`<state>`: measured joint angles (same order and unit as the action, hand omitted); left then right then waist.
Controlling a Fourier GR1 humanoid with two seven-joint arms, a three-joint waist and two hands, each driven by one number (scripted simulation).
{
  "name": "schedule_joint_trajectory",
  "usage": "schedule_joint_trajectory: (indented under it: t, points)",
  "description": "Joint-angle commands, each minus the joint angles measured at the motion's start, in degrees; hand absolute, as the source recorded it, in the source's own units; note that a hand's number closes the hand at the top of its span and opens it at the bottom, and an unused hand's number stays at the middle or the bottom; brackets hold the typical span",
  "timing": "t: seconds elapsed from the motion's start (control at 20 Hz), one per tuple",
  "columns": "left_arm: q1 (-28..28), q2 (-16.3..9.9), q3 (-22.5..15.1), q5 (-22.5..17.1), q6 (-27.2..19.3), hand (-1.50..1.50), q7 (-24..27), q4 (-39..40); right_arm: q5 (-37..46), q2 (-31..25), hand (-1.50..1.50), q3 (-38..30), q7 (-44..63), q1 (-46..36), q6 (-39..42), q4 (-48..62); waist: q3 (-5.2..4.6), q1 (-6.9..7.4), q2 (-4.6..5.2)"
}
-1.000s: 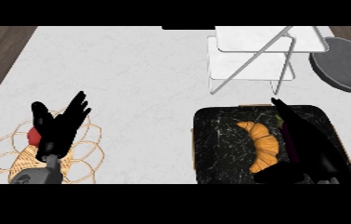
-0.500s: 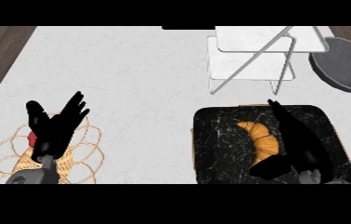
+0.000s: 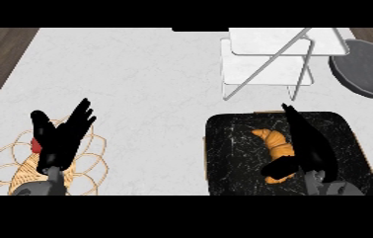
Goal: Pick the croissant from the tray and place it in the tiered shelf
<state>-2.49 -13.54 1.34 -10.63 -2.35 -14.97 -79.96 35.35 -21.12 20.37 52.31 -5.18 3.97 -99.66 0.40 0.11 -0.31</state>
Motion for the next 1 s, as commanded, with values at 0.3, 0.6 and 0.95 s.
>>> schedule_joint_trajectory:
  t: [0.3, 0.6, 0.95]
  points:
    - [-3.08, 2.34, 0.50, 1.24, 0.37, 0.00, -1.28, 6.06, 1.43, 2.81, -1.50, -4.19, -8.38, -2.92, 0.01, 8.57, -0.40, -0.10, 0.38]
    - [-0.07, 1.98, -0.31, 2.09, -1.27, 0.00, -5.52, -1.45, 0.34, 1.79, 1.50, 2.32, -12.66, -0.48, 8.35, 5.76, -0.37, 0.09, 0.27]
    - [0.85, 2.74, -0.26, 3.17, -0.16, 0.00, -2.57, 0.89, 2.84, 5.39, 1.50, 2.50, -19.45, -0.99, 4.19, 8.22, -0.38, 0.04, 0.33]
